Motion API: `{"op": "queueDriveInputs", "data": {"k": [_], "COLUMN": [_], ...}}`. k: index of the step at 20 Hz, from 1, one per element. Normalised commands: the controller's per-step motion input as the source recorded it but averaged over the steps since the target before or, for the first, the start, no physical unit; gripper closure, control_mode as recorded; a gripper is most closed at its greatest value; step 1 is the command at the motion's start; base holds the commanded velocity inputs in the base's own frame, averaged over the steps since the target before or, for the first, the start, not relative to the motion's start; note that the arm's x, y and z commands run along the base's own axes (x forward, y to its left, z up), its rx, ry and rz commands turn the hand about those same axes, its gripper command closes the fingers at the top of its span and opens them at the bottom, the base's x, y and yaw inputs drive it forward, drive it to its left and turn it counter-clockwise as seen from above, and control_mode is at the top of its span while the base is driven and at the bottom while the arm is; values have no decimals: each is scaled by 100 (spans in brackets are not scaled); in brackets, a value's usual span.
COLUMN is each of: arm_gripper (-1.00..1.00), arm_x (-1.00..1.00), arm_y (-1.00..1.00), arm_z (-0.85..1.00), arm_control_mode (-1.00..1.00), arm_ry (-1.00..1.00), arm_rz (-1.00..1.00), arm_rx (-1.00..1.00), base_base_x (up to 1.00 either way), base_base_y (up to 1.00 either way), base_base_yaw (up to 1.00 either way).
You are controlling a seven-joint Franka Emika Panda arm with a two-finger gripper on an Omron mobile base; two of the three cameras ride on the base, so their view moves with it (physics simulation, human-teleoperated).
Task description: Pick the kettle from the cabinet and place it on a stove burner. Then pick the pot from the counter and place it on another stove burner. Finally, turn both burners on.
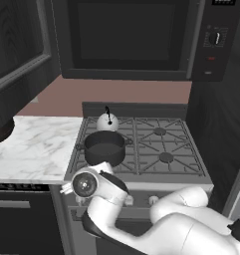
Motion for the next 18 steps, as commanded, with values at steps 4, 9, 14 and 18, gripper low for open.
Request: {"op": "queueDriveInputs", "data": {"k": [4, 9, 14, 18], "arm_gripper": [-100, -100, -100, -100], "arm_x": [-40, -24, -14, -10], "arm_y": [-1, -6, -11, -8], "arm_z": [-1, -14, -21, -25], "arm_control_mode": [-100, -100, -100, -100], "arm_ry": [-1, -11, -17, -18], "arm_rz": [-2, -2, -1, -1], "arm_rx": [0, 0, -1, -1], "base_base_x": [0, 0, 0, 0], "base_base_y": [0, 0, 0, 0], "base_base_yaw": [0, 0, 0, 0]}}
